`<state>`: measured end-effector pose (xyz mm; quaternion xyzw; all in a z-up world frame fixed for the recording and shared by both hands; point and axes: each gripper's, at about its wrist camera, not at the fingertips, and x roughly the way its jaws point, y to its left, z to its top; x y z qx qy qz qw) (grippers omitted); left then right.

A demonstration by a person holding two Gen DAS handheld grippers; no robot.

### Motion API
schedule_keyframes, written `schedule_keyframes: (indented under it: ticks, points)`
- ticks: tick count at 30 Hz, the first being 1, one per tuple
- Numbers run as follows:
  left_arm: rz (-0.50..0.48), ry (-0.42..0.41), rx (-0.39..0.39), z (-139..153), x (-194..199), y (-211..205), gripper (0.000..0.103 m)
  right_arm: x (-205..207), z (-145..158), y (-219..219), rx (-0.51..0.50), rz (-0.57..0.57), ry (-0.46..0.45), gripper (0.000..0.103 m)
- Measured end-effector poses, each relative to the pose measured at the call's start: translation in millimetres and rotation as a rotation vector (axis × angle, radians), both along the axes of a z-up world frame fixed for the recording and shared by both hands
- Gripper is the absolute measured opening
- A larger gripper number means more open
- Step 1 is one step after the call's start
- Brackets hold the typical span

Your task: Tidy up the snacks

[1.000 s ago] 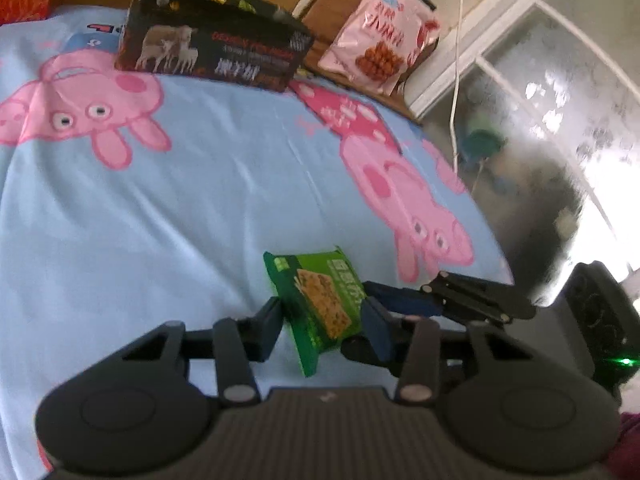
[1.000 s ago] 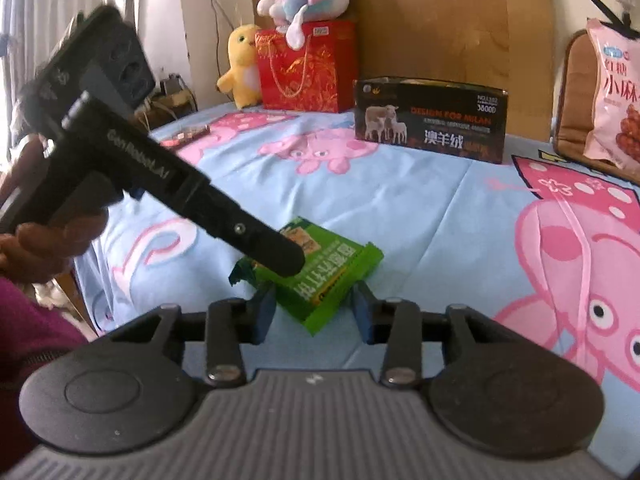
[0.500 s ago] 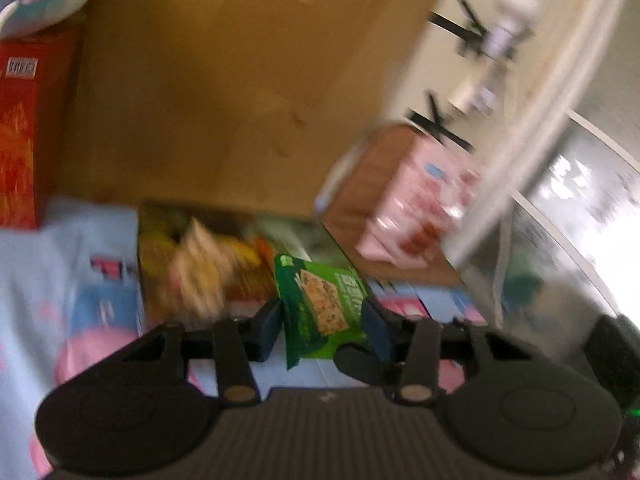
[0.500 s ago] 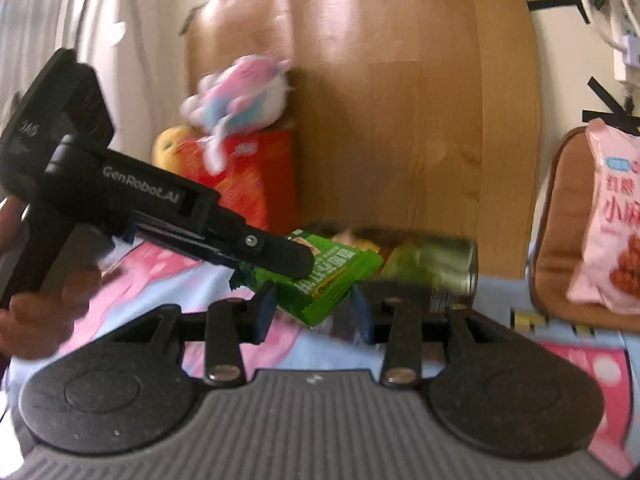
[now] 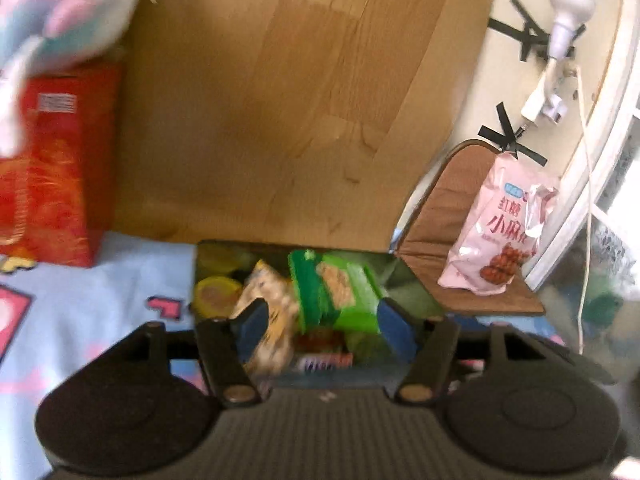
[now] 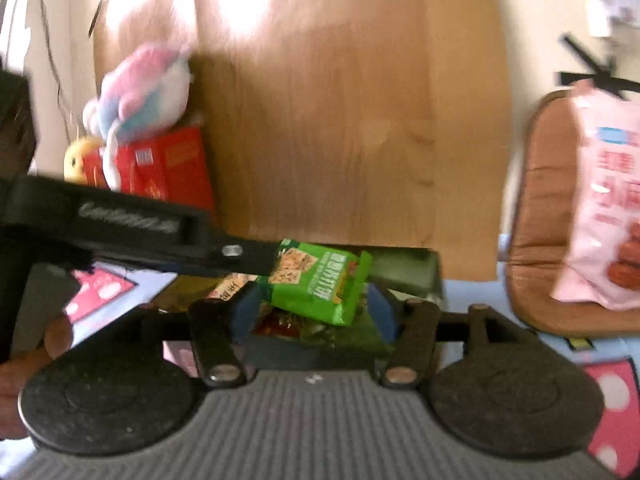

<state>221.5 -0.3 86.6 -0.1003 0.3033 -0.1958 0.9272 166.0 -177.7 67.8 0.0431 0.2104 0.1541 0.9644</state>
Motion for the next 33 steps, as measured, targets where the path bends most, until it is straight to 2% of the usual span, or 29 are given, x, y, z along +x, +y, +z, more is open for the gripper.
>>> schedule_keyframes:
  ticks: [1,3,5,8,10,12,17,20,29,33]
  points:
    - [0.006,-0.010,0.025,-0.2,-13.2,2.1,0.066,-15.0,0.9,-6.5,0.034,-0.010,-0.004,0.064]
    - [0.028,-0.037,0.084,-4.4,-43.1,1.1,0.084,-42.7,-1.1,-14.7,0.076,-0.038,0.003,0.071]
    - [0.044,-0.062,0.134,-11.3,-71.2,-1.9,0.089,-72.6,-8.2,-18.6,0.087,-0.063,0.009,0.074]
    - [0.067,-0.048,0.198,-25.9,-105.5,-5.1,0.090,-102.2,-24.6,-22.0,0.072,-0.132,0.057,0.076]
    - [0.088,-0.013,0.202,-35.0,-123.1,-4.6,0.092,-113.7,-36.1,-21.2,0.092,-0.168,0.121,0.076]
    - [0.098,0.005,0.195,-41.0,-138.8,-2.1,0.102,-127.1,-44.6,-23.4,0.124,-0.184,0.164,0.076]
    - [0.129,0.017,0.246,-54.9,-174.3,-1.5,0.103,-153.0,-56.7,-20.0,0.161,-0.213,0.220,0.079]
    - [0.149,0.042,0.250,-61.2,-188.2,0.6,0.103,-165.0,-58.1,-15.4,0.162,-0.208,0.232,0.080]
    - [0.183,0.057,0.293,-64.1,-207.4,-4.9,0.103,-187.7,-58.8,-4.4,0.168,-0.180,0.252,0.087]
    - [0.192,0.065,0.341,-67.6,-209.5,-12.8,0.103,-193.4,-58.7,-4.6,0.174,-0.183,0.251,0.088]
